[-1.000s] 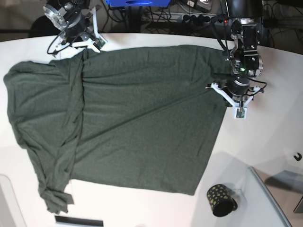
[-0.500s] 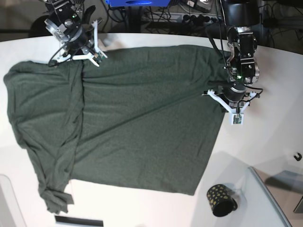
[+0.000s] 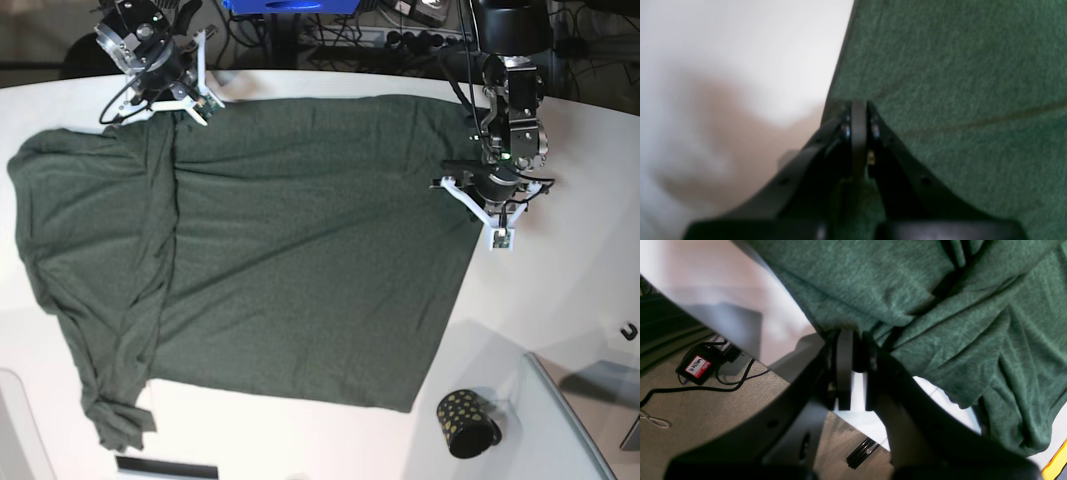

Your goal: Layout the t-shirt on the table in an organized manner, then fold the t-shirt properly

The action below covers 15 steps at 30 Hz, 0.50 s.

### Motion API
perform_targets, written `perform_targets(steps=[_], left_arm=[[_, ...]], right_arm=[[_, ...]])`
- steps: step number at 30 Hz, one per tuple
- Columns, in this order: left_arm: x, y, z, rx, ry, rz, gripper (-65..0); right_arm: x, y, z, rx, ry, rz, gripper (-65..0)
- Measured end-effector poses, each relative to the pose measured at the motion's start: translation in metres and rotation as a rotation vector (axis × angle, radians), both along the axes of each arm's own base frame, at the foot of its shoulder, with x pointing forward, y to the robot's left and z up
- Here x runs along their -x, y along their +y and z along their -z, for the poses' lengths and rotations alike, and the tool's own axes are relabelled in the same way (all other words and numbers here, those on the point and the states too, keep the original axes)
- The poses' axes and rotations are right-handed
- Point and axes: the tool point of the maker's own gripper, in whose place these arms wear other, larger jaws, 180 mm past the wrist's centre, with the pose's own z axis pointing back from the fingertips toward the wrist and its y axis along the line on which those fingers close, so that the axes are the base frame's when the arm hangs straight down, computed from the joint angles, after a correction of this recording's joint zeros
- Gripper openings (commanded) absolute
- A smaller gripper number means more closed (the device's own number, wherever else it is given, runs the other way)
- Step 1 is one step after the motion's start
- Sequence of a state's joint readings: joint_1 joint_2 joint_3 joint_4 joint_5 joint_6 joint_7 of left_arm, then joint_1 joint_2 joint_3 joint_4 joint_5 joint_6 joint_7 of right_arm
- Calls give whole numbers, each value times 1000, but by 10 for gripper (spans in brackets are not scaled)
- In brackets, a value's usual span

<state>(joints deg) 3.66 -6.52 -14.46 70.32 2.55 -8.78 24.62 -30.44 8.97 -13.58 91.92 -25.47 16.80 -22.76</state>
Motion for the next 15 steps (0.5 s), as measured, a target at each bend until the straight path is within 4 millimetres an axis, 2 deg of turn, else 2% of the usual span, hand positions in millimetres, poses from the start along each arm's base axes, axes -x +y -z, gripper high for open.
perform_targets(steps=[6, 15], left_arm=[[0, 0, 0, 0, 0, 0, -650], [0, 0, 0, -1, 0, 0, -650]], right_arm=[[8, -3, 1, 13, 21, 9, -600], [16, -24, 2, 19, 34, 74, -600]])
